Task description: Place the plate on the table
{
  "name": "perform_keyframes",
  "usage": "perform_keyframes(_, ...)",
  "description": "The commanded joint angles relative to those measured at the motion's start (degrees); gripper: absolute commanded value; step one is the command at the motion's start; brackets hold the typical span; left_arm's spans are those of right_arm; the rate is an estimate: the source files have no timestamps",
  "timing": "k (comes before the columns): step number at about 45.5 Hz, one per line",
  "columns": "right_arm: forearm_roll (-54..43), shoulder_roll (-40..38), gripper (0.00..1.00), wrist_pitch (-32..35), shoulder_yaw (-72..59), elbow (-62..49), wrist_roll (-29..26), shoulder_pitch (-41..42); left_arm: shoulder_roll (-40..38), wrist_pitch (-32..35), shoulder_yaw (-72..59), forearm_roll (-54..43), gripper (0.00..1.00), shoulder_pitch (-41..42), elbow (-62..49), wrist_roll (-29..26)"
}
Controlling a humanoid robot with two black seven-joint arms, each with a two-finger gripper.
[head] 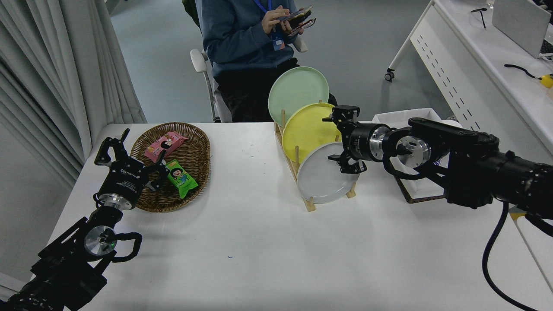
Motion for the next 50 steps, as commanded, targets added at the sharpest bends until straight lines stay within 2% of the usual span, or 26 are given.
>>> perform_keyframes(1,0.65,0.10,1.00,-0.13,1.86,-1.22,0.00,-1.00,0.00,0.00,0.03,0.00,1.00,0.00,-0.04,0.00)
perform_keyframes(9,1.53,0.10,0.98,-0.30,1.95,-1.48,0.00,-1.18,0.00,0.00,0.03,0.00,1.00,0.00,-0.04,0.00)
perform_keyframes(14,1.79,0.10,0.87,-1.09,2.47,-1.48,0.00,-1.18,0.00,0.00,0.03,0.00,1.00,0.00,-0.04,0.00)
perform_keyframes(21,1.97,0.10,0.77,-1.71,3.00,-1.48,0.00,-1.18,0.00,0.00,0.03,0.00,1.00,0.00,-0.04,0.00)
perform_keyframes(45,3.37,-0.34,0.71,-2.94,3.00,-0.43,-0.61,-1.79,0.00,0.00,0.03,0.00,1.00,0.00,-0.04,0.00)
perform_keyframes(50,4.96,-1.31,0.67,-3.03,3.00,0.36,-0.79,-1.62,0.00,0.00,-0.06,0.00,1.00,0.00,0.04,0.00)
